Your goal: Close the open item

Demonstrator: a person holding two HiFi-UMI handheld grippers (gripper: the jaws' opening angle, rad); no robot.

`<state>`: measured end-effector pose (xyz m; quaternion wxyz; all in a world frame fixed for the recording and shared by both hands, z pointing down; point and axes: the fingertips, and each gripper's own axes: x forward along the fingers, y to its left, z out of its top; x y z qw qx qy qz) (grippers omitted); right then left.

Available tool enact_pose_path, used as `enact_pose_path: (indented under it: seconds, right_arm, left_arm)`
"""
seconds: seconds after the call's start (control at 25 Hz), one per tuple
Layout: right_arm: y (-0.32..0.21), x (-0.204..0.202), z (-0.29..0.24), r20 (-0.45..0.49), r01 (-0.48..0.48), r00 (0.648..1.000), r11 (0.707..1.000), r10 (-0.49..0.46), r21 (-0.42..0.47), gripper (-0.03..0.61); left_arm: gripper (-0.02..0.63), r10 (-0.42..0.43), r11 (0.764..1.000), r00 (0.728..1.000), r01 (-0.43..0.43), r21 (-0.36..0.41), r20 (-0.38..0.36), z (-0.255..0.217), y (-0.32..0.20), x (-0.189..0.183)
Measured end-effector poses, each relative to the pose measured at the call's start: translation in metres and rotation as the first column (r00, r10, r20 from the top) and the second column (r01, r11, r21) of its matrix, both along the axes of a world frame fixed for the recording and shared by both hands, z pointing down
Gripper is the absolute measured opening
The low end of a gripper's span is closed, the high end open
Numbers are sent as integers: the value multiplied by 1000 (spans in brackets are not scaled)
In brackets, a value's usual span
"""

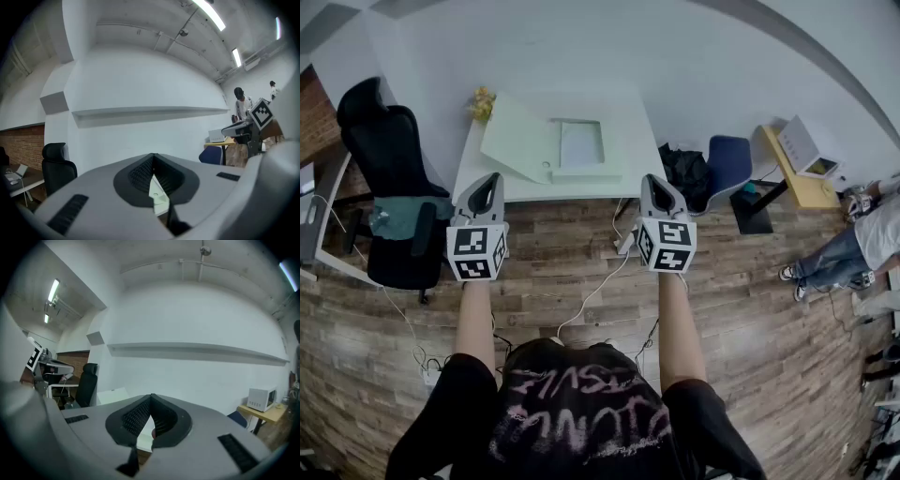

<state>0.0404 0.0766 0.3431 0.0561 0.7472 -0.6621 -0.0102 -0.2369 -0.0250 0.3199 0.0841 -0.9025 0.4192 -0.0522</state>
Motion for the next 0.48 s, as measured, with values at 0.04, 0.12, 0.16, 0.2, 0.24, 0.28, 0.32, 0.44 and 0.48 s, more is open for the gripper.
enact_pose_path:
  seconds: [0.04, 0.12, 0.16, 0.2, 0.24, 0.28, 0.32, 0.44, 0.48]
  right_arm:
    - [0, 0, 0, -1, 0, 1000, 1000, 0, 0, 9]
    - [-2, -1, 0, -4, 0, 1000, 1000, 0, -2, 9]
    - [-3, -1, 1, -6, 2, 1000, 1000, -2, -3, 9]
    - [-3, -2, 1, -9, 4, 1000, 1000, -4, -6, 9]
    - [-4, -2, 1, -13, 5, 1000, 1000, -6, -8, 9]
    - [-4, -3, 1, -17, 5, 1000, 1000, -5, -10, 9]
    - [-5, -3, 1, -18, 4, 1000, 1000, -4, -11, 9]
    - [-4, -6, 1, -24, 2, 1000, 1000, -3, -12, 9]
    - [-4, -8, 2, -29, 4, 1000, 1000, -4, -13, 9]
  left_arm:
    - [2, 2, 1000, 1000, -2, 1, 0, 0, 0, 1]
    - [2, 4, 1000, 1000, -4, 2, -1, 0, -1, 2]
    - [2, 4, 1000, 1000, -4, 2, -1, 1, -1, 2]
    - [2, 4, 1000, 1000, -4, 1, -1, 1, -2, 2]
    - [2, 4, 1000, 1000, -4, -1, -1, 2, -2, 2]
    - [2, 5, 1000, 1000, -5, -3, -1, 3, -3, 2]
    - [2, 6, 1000, 1000, -6, -4, -1, 3, -3, 2]
    - [2, 10, 1000, 1000, -10, -10, -8, 4, -3, -2]
    - [2, 11, 1000, 1000, -11, -13, -11, 5, -3, -3]
